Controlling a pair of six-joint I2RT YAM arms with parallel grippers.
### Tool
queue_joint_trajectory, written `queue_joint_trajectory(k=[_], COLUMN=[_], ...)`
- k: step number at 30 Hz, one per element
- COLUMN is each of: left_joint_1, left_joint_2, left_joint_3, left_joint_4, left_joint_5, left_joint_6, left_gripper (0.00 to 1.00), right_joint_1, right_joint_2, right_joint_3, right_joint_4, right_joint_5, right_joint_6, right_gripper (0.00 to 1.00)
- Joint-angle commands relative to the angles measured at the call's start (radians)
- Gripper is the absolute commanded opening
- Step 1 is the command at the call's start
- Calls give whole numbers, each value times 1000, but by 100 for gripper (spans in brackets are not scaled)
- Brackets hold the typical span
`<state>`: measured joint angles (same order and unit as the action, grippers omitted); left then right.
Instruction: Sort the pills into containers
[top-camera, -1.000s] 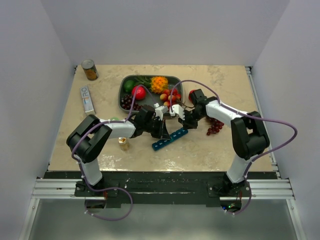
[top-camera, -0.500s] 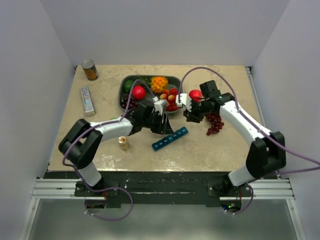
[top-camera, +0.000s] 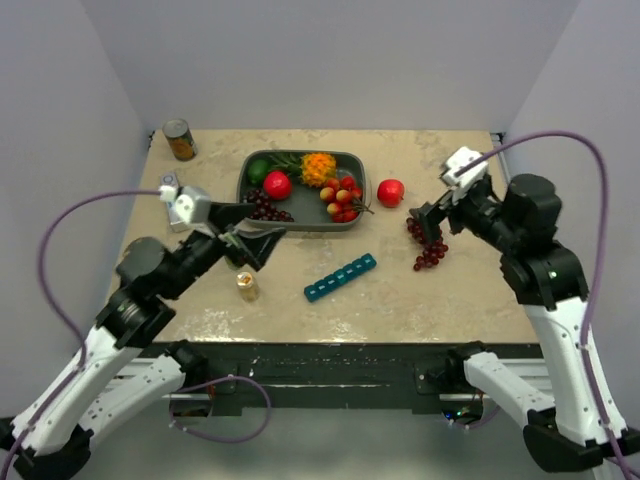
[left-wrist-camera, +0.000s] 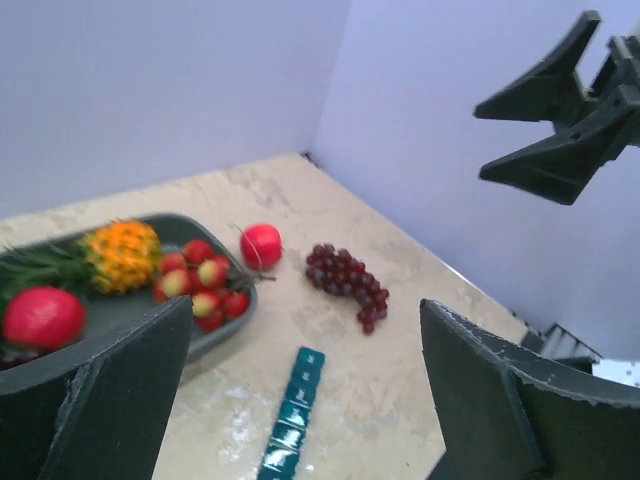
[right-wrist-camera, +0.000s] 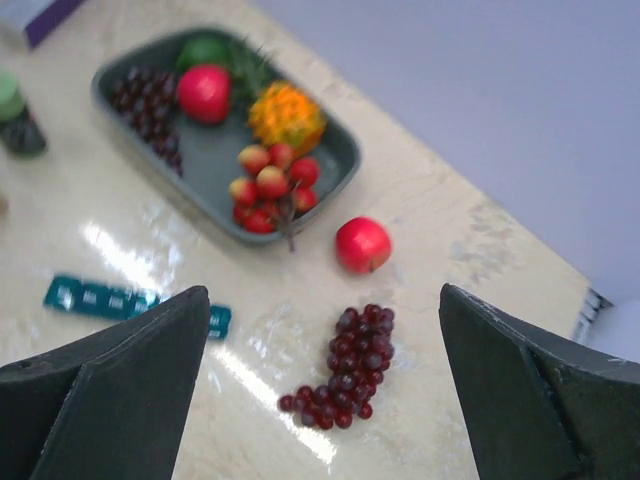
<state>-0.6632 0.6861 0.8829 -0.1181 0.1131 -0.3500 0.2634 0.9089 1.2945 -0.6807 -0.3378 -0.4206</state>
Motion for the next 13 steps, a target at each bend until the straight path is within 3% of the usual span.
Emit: queue_joint_trajectory(k=[1, 4, 13], left_joint_1=[5, 5, 5], left_joint_2=[-77, -102, -155], left_joint_3=[8, 48, 76], left_joint_4=[-213, -297, -350], left_joint_5=[-144, -168, -191], left_joint_6=[100, 95, 86], left_gripper=[99, 99, 99], right_joint_1=[-46, -76, -115], right_joint_2=[-25, -39, -62], right_joint_3=[123, 155, 134], right_joint_4=[44, 33, 53], right_joint_5=[160, 149, 125], right_joint_6=[295, 307, 332], right_gripper=[99, 99, 99])
